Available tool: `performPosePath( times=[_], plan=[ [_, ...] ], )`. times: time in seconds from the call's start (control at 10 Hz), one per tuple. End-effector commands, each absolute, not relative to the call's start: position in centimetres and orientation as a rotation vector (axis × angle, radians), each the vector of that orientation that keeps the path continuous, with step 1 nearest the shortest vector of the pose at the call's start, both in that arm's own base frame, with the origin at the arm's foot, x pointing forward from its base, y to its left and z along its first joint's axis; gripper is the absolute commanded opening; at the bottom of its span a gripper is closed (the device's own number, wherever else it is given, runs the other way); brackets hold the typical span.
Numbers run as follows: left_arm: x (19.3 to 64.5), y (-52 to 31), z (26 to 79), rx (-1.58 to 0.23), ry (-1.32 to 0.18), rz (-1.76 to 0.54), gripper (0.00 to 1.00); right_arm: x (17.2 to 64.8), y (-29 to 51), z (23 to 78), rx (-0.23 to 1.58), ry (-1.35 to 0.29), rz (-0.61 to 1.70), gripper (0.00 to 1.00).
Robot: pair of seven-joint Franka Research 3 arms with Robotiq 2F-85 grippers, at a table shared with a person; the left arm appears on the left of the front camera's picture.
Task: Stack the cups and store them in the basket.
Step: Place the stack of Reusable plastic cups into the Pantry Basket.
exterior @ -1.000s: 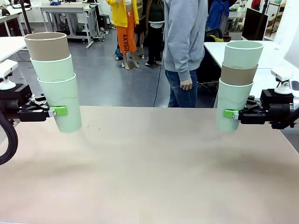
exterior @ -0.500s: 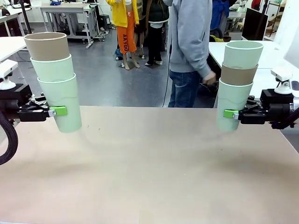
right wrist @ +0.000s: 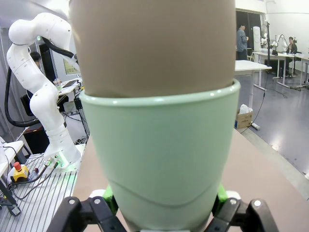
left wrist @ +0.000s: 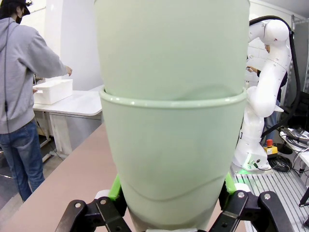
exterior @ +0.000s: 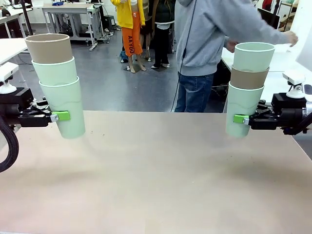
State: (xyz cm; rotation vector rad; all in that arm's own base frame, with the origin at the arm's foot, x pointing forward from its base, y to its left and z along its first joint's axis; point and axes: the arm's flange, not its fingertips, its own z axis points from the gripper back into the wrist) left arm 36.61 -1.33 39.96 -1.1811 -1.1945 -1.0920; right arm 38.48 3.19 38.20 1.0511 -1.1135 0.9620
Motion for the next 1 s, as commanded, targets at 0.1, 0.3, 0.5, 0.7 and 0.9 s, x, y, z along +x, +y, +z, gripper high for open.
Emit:
performPosePath(
  times=[0.1, 0.3, 0.5, 0.7, 0.9],
  plan=[
    [36.48, -1.19, 40.36, -1.187, -1.208, -1.095, 0.86, 38.48, 3.19, 38.53, 1.047, -1.123, 0.963, 0.85],
    [36.48, -1.19, 40.36, -1.187, -1.208, -1.095, 0.86, 38.48, 3.19, 38.53, 1.047, -1.123, 0.963, 0.85],
    [36.48, -1.19, 40.36, -1.187, -1.208, -1.095, 0.86, 38.48, 3.19, 38.53, 1.047, -1.123, 0.963, 0.85],
    [36.48, -1.19, 40.36, -1.187, -1.208, -1.095, 0.86, 38.48, 3.19, 38.53, 1.047, -1.123, 0.963, 0.85],
    [36.48, -1.19, 40.36, -1.187, -1.208, -1.095, 0.86, 38.48, 3.19, 38.53, 1.047, -1.123, 0.963, 0.85]
  ],
)
